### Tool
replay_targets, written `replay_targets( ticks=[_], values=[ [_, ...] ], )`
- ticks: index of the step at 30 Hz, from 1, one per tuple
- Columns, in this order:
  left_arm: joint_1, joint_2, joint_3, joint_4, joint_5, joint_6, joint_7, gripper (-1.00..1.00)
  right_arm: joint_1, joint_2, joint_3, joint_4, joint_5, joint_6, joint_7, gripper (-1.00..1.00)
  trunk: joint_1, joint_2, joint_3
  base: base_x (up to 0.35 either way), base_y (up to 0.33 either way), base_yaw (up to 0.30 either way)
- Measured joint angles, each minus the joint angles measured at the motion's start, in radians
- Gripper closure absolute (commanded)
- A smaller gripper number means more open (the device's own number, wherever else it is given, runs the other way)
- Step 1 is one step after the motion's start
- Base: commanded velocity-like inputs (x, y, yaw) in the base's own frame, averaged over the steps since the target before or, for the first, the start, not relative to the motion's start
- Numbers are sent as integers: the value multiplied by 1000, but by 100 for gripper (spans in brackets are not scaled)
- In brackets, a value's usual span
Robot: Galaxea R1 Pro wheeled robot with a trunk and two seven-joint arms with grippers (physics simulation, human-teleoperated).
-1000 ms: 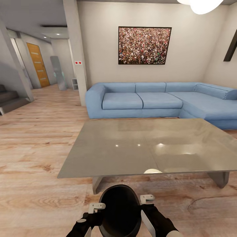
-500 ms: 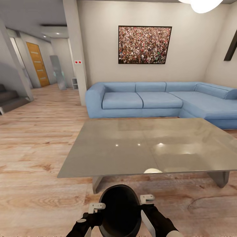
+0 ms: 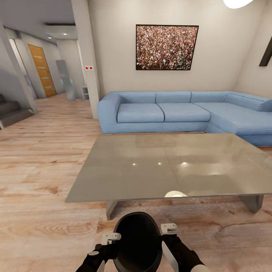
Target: Place each of the two pumpkins and all three candles from the living room inside a cabinet in the living room (use any cabinet), then make sure every cabinet is closed, and position the cauldron so it is next to a table in the living room.
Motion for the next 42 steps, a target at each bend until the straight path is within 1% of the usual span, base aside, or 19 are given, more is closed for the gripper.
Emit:
replay_targets(
  ticks=[5,18,26,40,42],
  values=[
    [0,1,-1,0,3,-1,0,100,0,0,0,0,1,0,0,100,0,0,0,141,0,0],
    [0,1,-1,0,2,0,0,100,0,0,0,0,0,0,0,100,0,0,0,10,0,0],
    [0,1,-1,0,2,-1,0,100,0,0,0,0,1,0,0,100,0,0,0,110,0,0],
    [0,1,-1,0,2,0,0,100,0,0,0,0,1,0,0,100,0,0,0,7,0,0],
    [0,1,-1,0,3,-1,0,100,0,0,-3,-1,8,1,5,100,0,0,0,0,0,0]
  ],
)
